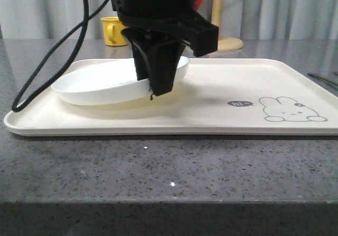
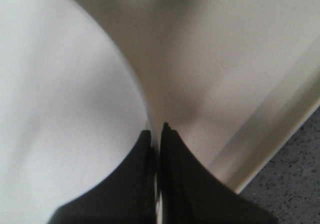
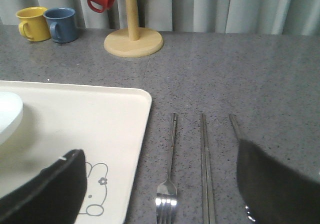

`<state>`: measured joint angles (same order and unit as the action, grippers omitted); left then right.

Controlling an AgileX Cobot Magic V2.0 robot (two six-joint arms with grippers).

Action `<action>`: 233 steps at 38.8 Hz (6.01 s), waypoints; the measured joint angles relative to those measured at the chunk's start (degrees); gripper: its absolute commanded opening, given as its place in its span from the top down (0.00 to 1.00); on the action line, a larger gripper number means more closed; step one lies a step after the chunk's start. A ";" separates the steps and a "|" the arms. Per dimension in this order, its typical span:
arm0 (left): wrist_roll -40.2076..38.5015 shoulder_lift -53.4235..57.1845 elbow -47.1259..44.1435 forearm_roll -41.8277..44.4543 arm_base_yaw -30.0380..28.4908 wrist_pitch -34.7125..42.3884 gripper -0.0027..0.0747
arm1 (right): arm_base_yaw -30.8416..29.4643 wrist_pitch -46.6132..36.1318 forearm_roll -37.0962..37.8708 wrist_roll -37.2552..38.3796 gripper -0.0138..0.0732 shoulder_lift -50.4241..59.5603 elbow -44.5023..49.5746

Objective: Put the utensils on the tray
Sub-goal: 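Lower the white plate onto the tray and release with left gripper, then reach the right gripper down to the steel fork, then grasp the fork with the right gripper and carry it over the tray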

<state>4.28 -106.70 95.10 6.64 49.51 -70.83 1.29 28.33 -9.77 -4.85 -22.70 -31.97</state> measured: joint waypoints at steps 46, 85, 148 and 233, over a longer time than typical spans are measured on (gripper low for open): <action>-0.56 14.37 -4.68 -3.80 -9.61 0.15 0.99 | 0.00 0.00 0.00 0.00 0.11 0.00 0.00; -2.98 97.82 -70.54 -6.04 -33.56 43.64 0.99 | 0.00 0.00 0.00 0.00 0.11 0.00 0.00; -2.98 103.14 -73.13 -6.17 -33.56 44.06 0.99 | 0.00 4.42 0.20 0.00 0.12 -34.31 -19.72; -2.98 103.14 -73.13 -6.17 -33.56 44.06 0.99 | 0.00 32.62 3.19 0.10 0.91 -71.32 -43.35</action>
<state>1.30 -3.56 21.97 0.47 15.94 -26.77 1.29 60.96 -6.58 -4.74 -94.02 -75.33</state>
